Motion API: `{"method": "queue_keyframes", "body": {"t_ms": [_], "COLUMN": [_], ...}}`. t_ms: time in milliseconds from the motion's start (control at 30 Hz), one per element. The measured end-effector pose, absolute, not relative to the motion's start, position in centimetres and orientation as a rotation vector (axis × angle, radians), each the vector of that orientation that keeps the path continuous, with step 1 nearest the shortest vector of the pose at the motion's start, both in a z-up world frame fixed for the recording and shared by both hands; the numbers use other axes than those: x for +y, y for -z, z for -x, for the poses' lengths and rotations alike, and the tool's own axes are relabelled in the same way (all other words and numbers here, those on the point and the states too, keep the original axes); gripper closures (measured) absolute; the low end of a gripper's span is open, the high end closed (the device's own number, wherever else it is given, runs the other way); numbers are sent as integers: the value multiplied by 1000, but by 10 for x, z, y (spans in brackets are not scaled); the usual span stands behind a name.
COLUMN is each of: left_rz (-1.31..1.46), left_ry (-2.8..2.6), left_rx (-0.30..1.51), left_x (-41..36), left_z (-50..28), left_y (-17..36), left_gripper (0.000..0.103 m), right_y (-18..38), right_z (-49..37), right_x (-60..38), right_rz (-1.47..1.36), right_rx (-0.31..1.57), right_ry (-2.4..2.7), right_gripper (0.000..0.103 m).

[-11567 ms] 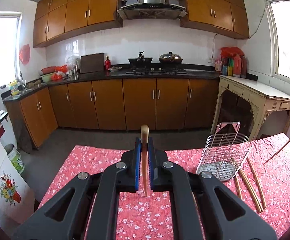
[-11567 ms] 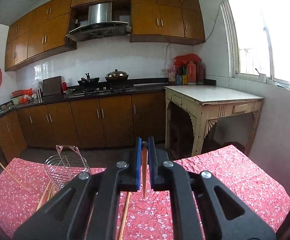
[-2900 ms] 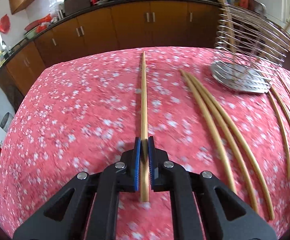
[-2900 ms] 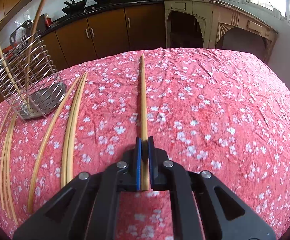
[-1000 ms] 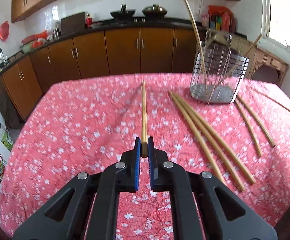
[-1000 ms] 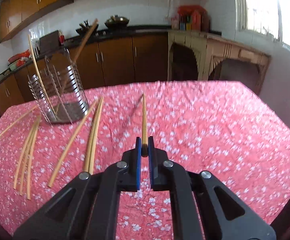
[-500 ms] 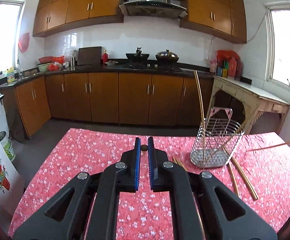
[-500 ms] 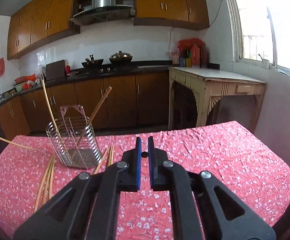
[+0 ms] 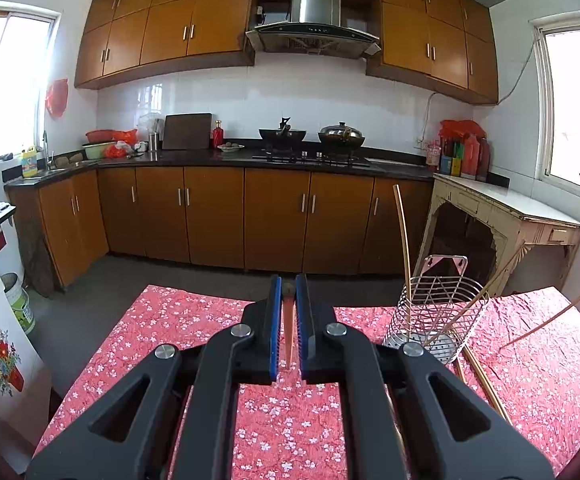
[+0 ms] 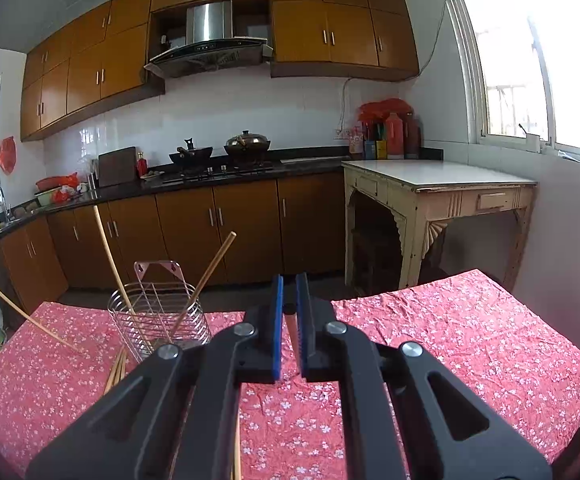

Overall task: Organize utensils
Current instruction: 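Lift both held chopsticks toward the wire holder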

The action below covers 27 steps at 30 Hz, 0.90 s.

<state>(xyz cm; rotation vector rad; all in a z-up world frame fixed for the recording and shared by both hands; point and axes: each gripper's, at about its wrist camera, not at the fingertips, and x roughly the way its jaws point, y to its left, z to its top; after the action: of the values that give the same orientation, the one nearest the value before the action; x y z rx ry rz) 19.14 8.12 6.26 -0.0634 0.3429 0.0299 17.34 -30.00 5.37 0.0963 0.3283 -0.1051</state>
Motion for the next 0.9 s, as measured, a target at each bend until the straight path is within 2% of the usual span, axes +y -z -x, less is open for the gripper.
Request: {"method": "queue_keyframes", "body": {"t_ms": [900], "left_rz": [50], "left_ry": [9], "left_rx": [284], "left_x": [69], "left_z": [-175], "left_y": [-83], "left_gripper": [96], "right_y": [-89], "right_z": [-160], "right_x": [-294], "right_rz": [-90], "right_rx": [262], "right_ry": [52], "right_gripper": [96]}}
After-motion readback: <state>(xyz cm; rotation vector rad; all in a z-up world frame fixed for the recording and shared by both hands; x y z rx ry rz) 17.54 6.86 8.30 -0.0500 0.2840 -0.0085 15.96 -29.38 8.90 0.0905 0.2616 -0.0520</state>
